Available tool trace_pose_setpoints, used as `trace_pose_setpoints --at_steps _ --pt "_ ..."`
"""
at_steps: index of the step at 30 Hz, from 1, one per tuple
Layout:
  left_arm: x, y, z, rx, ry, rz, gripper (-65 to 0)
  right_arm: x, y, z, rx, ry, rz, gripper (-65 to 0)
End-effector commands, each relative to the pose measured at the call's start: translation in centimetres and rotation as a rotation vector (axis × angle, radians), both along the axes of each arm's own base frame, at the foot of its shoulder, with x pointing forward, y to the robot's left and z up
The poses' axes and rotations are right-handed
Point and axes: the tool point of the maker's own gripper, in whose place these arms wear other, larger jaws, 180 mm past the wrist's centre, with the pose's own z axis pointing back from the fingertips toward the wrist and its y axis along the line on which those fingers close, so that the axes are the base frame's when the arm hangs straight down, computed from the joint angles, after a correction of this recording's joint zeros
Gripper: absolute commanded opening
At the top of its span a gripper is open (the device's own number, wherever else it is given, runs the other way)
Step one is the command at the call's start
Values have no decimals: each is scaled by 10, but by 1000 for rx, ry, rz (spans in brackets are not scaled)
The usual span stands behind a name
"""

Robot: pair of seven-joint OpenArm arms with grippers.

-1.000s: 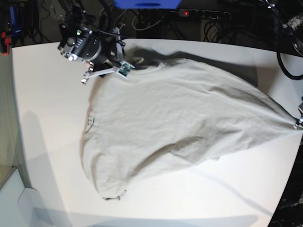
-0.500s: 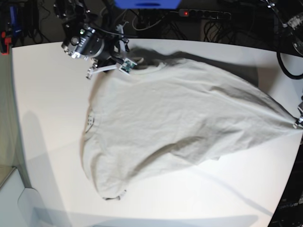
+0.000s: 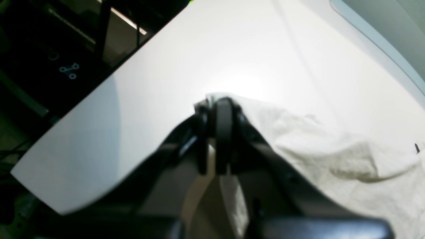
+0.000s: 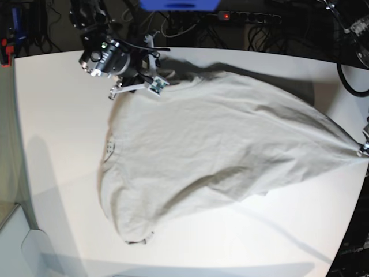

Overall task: Layout the t-shirt on the table in an organized manner, then fold the t-shirt properly
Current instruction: 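Hold the shirt corner with the right gripper while the left holds its end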

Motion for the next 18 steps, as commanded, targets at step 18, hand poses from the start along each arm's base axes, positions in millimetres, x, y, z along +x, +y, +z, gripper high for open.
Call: trace_pose_setpoints --at_steps 18 --pt "5 8 20 42 -50 9 -645 26 -43 21 -34 -120 -28 -650"
